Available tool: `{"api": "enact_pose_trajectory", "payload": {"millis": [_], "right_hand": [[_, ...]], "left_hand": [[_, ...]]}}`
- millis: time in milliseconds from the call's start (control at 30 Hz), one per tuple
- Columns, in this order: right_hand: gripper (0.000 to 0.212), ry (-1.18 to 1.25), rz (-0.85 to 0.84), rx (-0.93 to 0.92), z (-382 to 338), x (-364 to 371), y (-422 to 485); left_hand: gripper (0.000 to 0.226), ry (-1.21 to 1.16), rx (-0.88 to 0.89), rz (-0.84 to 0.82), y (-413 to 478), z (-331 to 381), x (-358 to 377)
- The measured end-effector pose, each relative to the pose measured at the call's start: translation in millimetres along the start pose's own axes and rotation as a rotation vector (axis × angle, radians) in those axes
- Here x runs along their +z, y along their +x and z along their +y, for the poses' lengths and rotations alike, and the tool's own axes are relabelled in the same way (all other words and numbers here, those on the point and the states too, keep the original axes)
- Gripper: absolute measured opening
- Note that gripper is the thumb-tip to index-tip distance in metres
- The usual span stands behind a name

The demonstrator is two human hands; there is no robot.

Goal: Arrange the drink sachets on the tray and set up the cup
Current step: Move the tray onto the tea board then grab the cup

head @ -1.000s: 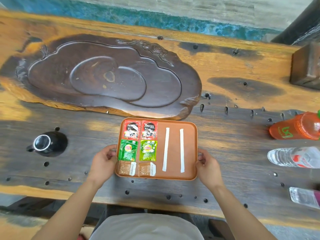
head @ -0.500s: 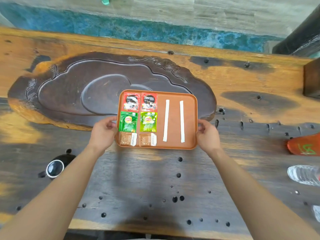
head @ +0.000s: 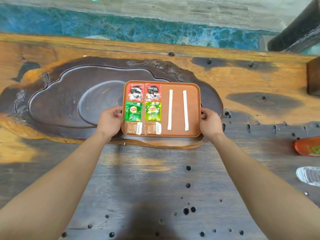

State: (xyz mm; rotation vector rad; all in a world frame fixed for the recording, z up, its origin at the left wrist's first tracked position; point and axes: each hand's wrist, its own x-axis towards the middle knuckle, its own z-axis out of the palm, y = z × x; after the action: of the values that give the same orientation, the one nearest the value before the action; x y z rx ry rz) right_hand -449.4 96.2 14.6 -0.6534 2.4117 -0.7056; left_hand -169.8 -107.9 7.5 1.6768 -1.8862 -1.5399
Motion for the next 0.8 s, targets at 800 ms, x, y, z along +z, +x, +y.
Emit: {"api": "enact_pose_trajectory", "payload": {"millis": [800], "right_hand": [[0.069,-0.422,-0.26,-0.513,-9.1,179.1,-213.1]], "left_hand": [[0.039,0.599,0.192,0.183,-136.7,-131.5,-149.9]]}}
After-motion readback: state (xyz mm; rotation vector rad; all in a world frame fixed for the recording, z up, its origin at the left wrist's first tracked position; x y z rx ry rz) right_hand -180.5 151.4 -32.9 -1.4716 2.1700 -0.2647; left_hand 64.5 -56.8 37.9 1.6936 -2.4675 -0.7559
